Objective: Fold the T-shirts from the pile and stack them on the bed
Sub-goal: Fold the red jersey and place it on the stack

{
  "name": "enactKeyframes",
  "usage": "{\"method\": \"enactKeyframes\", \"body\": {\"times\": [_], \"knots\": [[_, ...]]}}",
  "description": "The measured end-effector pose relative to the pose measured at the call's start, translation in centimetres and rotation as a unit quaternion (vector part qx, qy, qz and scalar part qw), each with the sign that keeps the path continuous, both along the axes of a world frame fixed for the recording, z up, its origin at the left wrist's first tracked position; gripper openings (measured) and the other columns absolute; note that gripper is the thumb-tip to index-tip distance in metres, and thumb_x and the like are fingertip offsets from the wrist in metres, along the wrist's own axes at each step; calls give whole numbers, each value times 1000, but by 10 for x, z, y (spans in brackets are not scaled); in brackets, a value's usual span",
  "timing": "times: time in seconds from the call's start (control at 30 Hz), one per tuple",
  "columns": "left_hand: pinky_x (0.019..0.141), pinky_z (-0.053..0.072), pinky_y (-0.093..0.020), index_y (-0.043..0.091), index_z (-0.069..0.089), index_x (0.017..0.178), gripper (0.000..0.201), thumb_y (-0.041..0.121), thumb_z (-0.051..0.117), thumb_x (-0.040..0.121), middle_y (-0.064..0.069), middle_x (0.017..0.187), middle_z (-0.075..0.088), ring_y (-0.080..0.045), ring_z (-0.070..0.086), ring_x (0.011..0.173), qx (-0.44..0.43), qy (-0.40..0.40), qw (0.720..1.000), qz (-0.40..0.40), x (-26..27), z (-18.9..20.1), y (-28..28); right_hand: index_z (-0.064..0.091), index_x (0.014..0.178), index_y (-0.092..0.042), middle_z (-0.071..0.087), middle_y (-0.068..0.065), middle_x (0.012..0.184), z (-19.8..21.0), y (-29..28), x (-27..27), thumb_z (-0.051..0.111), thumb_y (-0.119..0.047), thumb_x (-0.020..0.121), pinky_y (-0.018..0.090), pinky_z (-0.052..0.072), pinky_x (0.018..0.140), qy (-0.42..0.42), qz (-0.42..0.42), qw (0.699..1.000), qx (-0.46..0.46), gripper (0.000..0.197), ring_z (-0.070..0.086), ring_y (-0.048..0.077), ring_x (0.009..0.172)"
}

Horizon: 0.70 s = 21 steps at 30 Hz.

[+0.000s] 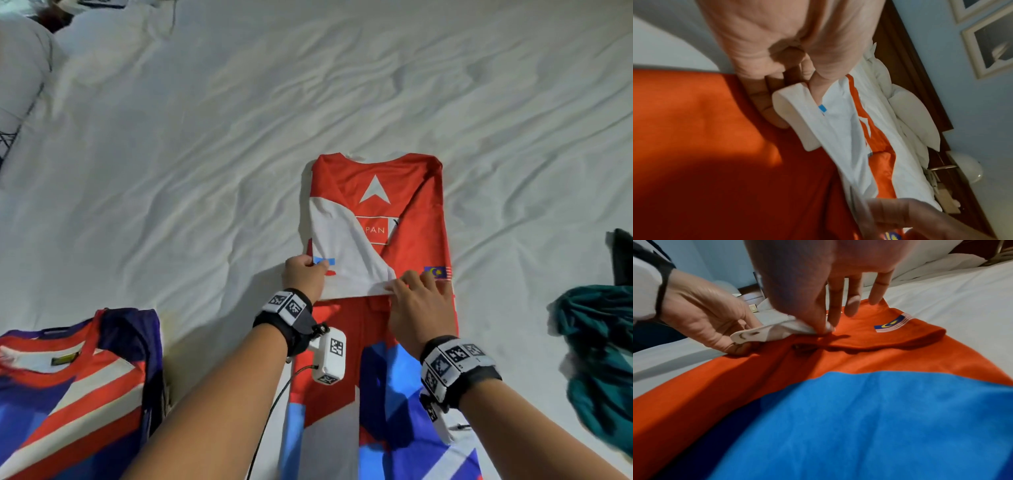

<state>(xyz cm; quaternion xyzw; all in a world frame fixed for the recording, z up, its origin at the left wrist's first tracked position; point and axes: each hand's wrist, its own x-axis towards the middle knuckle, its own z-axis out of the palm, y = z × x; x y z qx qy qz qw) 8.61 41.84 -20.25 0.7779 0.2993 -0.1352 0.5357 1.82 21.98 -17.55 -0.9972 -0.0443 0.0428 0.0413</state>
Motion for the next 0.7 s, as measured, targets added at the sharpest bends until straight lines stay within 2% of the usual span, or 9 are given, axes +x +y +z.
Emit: {"method": "enactKeyframes", "body": {"times": [0.1,0.17,0.23,0.27,0.33,0.37,0.43,0.57,0.7], "knots": [[56,38,-29,-6,68,81,26,20,71,87,-6,63,52,-22,43,57,34,-14,999,-25,1,4,4,64,71,-15,59,4,76,13,10,4,44,-36,73,46,38,80,16,3,1000,12,29,53,32,81],[55,35,-28,-4,67,81,21,14,68,91,-4,61,51,-19,43,54,59,-31,996,-53,5,-1,9,59,78,-16,55,7,84,17,20,15,43,-37,77,44,35,78,-23,-21,998,46,27,48,31,85],[54,35,-28,-4,64,79,22,13,67,92,-3,61,51,-18,43,54,72,-43,994,-77,7,-3,12,60,99,-15,56,12,108,9,31,29,43,-38,87,45,35,84,-34,-33,995,83,31,49,35,100],[54,35,-29,-4,63,78,23,13,67,93,-5,62,51,-19,44,55,74,-46,992,-89,7,-4,13,58,117,-15,53,15,128,2,36,35,41,-41,92,48,34,95,-21,-34,995,96,40,48,38,117],[55,36,-29,-4,62,80,22,13,67,92,-7,65,54,-21,46,58,71,-52,991,-102,6,-7,16,35,153,-13,22,18,164,-16,44,41,29,-48,100,48,13,119,27,-28,994,100,64,18,37,151],[55,37,-29,-3,62,81,21,13,67,93,-6,66,55,-21,47,59,71,-56,990,-106,5,-7,18,17,160,-12,3,15,169,-26,47,40,21,-51,101,46,1,124,51,-20,994,95,71,0,32,156],[57,39,-30,5,61,79,17,12,67,93,-2,67,58,-19,50,59,70,-52,990,-110,5,-10,22,0,162,-11,-15,10,168,-44,48,31,8,-55,100,46,-8,125,82,-18,992,92,76,-19,25,154],[68,48,-31,17,61,72,20,13,72,89,-3,70,65,-21,60,67,63,-22,992,-108,10,-13,32,-4,161,-7,-17,11,167,-62,51,11,7,-53,101,48,-8,125,83,-58,990,98,76,-20,25,154],[64,45,-31,-1,64,74,34,28,73,90,-6,64,57,-20,53,62,23,-35,997,-70,41,-1,32,-1,161,-5,-12,14,168,-67,57,8,15,-51,103,49,-7,125,56,-72,990,108,75,-15,27,155]]}}
